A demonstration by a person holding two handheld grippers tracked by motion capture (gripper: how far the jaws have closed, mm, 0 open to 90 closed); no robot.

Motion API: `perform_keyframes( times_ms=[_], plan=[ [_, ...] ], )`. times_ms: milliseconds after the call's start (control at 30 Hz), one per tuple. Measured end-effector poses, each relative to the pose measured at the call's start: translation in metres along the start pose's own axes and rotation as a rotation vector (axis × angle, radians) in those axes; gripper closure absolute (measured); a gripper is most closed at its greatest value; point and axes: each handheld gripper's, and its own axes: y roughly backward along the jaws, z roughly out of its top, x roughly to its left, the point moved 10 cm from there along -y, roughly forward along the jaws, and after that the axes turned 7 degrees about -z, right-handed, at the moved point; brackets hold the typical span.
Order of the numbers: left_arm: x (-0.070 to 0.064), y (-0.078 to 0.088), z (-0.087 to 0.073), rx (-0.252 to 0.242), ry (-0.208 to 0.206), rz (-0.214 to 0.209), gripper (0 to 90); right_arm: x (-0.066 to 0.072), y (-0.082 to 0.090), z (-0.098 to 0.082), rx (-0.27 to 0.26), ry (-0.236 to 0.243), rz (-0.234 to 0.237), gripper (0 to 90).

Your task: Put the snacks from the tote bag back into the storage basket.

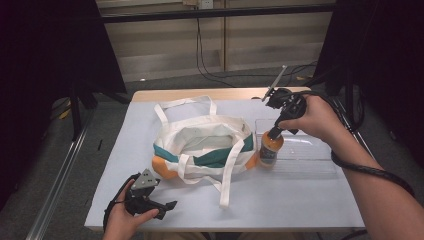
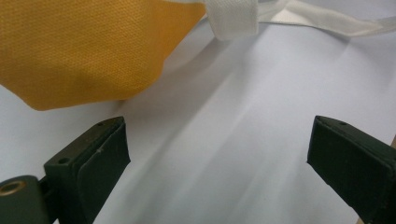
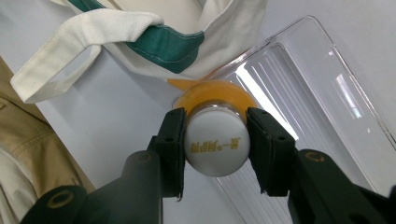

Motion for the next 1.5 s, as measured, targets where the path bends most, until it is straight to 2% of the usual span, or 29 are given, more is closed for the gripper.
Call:
perform_keyframes(
  times_ms=[200,233,300,433,533,600,633,800,900,967,1167,1200,1267,1300,1400,1500],
  plan=[
    [-0.001,-0.002,0.001,-0.015,0.005,-0.008,5.2,0.0,-0.005,-0.002,0.005,0.003,0.003,59.6],
    [0.0,-0.001,0.001,-0.009,-0.008,-0.001,5.2,0.0,-0.006,-0.002,0.004,-0.002,0.008,59.6],
    [0.0,-0.001,0.0,-0.005,-0.003,0.005,5.2,0.0,-0.006,-0.002,0.005,0.0,0.007,59.6],
    [-0.001,-0.002,0.001,-0.015,0.006,-0.009,5.2,0.001,-0.006,-0.003,0.014,-0.004,0.01,59.6],
    [0.0,-0.002,0.001,-0.018,-0.002,0.0,5.2,0.0,-0.007,-0.004,0.011,-0.002,0.01,59.6],
    [0.0,-0.001,0.0,0.002,-0.005,0.003,5.2,0.0,-0.008,-0.003,0.002,-0.011,0.011,59.6],
    [0.0,-0.002,0.0,-0.01,-0.004,0.004,5.2,-0.001,-0.008,-0.003,0.002,-0.013,0.011,59.6],
    [0.0,-0.002,0.0,-0.011,-0.002,-0.001,5.2,-0.001,-0.009,-0.002,0.0,-0.003,0.009,59.5],
    [-0.002,-0.003,0.0,-0.011,0.003,-0.009,5.2,-0.001,-0.01,0.0,-0.012,-0.007,0.012,59.4],
    [-0.001,-0.002,0.0,-0.009,-0.01,-0.001,5.2,-0.002,-0.011,0.001,-0.023,-0.014,0.014,59.4],
    [-0.002,-0.003,0.001,-0.014,0.002,-0.012,5.2,-0.004,-0.012,0.002,-0.047,-0.03,0.013,59.1],
    [-0.002,-0.003,0.001,-0.009,-0.001,-0.013,5.2,-0.003,-0.012,0.001,-0.045,-0.05,0.019,59.0],
    [-0.002,-0.004,0.001,-0.012,-0.001,-0.017,5.2,-0.003,-0.012,0.0,-0.055,-0.06,0.024,58.8],
    [-0.002,-0.004,0.002,-0.013,-0.003,-0.017,5.2,-0.004,-0.013,0.0,-0.065,-0.051,0.022,58.7],
    [0.0,-0.003,0.001,-0.001,-0.004,-0.008,5.2,-0.002,-0.013,0.0,-0.067,-0.069,0.025,58.0],
    [-0.001,-0.005,0.003,-0.015,-0.002,-0.022,5.2,-0.003,-0.015,-0.001,-0.071,-0.057,0.019,56.8]
  ],
)
